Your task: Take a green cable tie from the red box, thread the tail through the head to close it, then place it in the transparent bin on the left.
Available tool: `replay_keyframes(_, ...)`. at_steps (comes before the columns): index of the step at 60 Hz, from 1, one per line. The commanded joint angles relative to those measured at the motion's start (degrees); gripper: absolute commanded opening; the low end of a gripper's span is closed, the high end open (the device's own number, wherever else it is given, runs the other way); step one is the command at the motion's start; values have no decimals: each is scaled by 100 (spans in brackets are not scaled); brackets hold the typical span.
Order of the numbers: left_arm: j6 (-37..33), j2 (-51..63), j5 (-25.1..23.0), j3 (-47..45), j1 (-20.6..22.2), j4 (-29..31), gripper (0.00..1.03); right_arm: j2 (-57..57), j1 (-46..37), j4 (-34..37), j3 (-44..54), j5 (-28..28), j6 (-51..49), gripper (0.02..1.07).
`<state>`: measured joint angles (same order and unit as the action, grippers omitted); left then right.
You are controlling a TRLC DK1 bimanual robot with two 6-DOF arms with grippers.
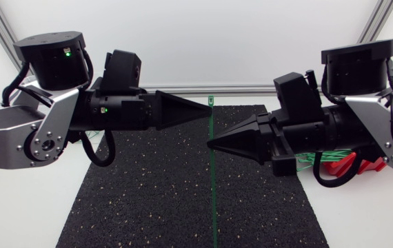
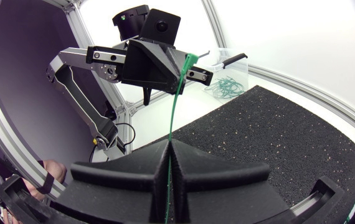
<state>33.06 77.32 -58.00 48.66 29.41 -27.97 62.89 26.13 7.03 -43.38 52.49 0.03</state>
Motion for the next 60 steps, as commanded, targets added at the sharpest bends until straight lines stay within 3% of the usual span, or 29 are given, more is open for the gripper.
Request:
replay_keyframes(1,131,99,17,-85,65,-86,4,21,6,-96,171,33,111,8)
replay_keyframes(50,342,64,69,-68,21,-86,4,-5,-117,-61,136,121,137,8)
replay_keyframes(52,342,64,69,-68,3,-86,4,-23,-178,-44,128,121,137,16)
replay_keyframes(55,368,55,78,-59,-23,-69,4,-49,-249,36,84,121,129,41)
replay_keyframes(58,394,29,78,-41,-76,-25,4,-67,-319,176,40,112,85,73)
replay_keyframes(60,438,29,78,-32,-128,-16,4,-75,-354,299,5,112,14,86)
